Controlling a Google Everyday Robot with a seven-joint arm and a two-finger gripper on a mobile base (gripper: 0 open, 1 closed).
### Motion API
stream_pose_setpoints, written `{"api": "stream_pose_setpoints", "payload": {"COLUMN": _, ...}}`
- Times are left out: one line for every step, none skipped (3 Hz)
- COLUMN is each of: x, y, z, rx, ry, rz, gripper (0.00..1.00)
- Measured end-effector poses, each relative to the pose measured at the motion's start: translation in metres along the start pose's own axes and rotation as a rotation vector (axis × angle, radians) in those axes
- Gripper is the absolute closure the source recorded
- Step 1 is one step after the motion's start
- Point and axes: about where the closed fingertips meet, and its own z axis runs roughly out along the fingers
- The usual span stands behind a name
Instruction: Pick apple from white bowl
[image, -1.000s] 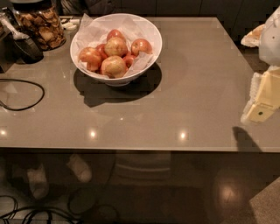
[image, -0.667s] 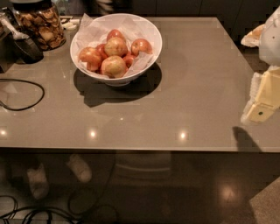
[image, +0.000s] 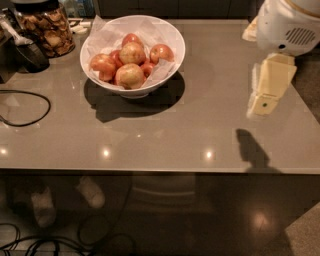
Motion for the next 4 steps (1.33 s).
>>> {"api": "stream_pose_setpoints", "payload": {"x": 0.000, "y": 0.000, "z": -0.001, "rx": 0.005, "ry": -0.015, "rz": 0.016, "gripper": 0.00}}
{"api": "stream_pose_setpoints", "payload": {"x": -0.018, "y": -0.012, "z": 0.005, "rx": 0.004, "ry": -0.063, "rz": 0.054, "gripper": 0.00}}
{"api": "stream_pose_setpoints", "payload": {"x": -0.041, "y": -0.028, "z": 0.014, "rx": -0.010, "ry": -0.106, "rz": 0.047, "gripper": 0.00}}
{"api": "stream_pose_setpoints", "payload": {"x": -0.060, "y": -0.041, "z": 0.020, "rx": -0.016, "ry": -0.130, "rz": 0.026, "gripper": 0.00}}
